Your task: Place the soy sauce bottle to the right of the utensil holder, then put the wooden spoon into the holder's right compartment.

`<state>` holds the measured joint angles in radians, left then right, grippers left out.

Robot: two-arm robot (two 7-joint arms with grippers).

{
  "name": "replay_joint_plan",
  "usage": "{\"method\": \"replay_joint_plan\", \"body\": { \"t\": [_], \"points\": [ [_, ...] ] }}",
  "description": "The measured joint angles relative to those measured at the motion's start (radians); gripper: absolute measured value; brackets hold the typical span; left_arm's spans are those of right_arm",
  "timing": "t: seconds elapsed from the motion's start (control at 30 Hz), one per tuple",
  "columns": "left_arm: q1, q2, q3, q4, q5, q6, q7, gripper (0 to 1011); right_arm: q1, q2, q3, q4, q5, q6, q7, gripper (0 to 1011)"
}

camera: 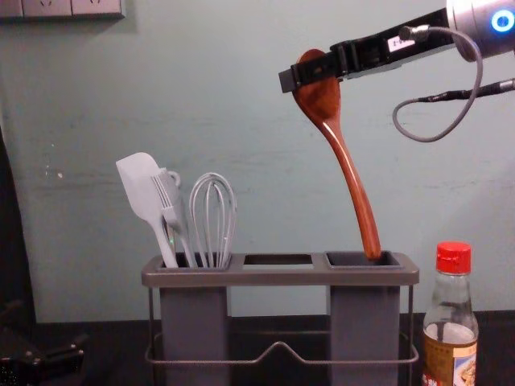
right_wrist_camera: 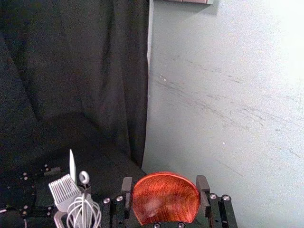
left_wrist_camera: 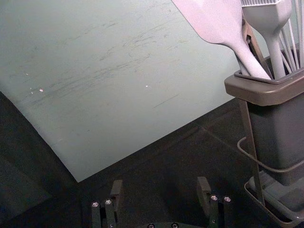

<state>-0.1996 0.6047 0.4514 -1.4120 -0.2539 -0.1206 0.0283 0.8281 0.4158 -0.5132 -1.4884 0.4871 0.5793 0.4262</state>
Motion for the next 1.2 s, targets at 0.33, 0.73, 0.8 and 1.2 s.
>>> {"method": "replay_joint_plan", "body": {
  "t": [0.33,0.73,0.8,1.2],
  "points": [
    [0.000,0.000,0.000,0.000,0.000,0.000,0.000,1011,-0.025,0.016,-0.007,-0.010,0.016,-0.013,-0.004,830],
    [0.000,0.000,0.000,0.000,0.000,0.000,0.000,1011,-0.132,0.092,0.021,-0.144,0.048,-0.024,-0.033,830],
    [0.000,0.000,0.000,0.000,0.000,0.000,0.000,1012,-0.144,0.102,0.027,-0.164,0.051,-0.023,-0.039,830],
    [0.000,0.000,0.000,0.000,0.000,0.000,0.000,1011,-0.200,0.153,0.052,-0.250,0.088,0.002,-0.065,830]
  ]
}}
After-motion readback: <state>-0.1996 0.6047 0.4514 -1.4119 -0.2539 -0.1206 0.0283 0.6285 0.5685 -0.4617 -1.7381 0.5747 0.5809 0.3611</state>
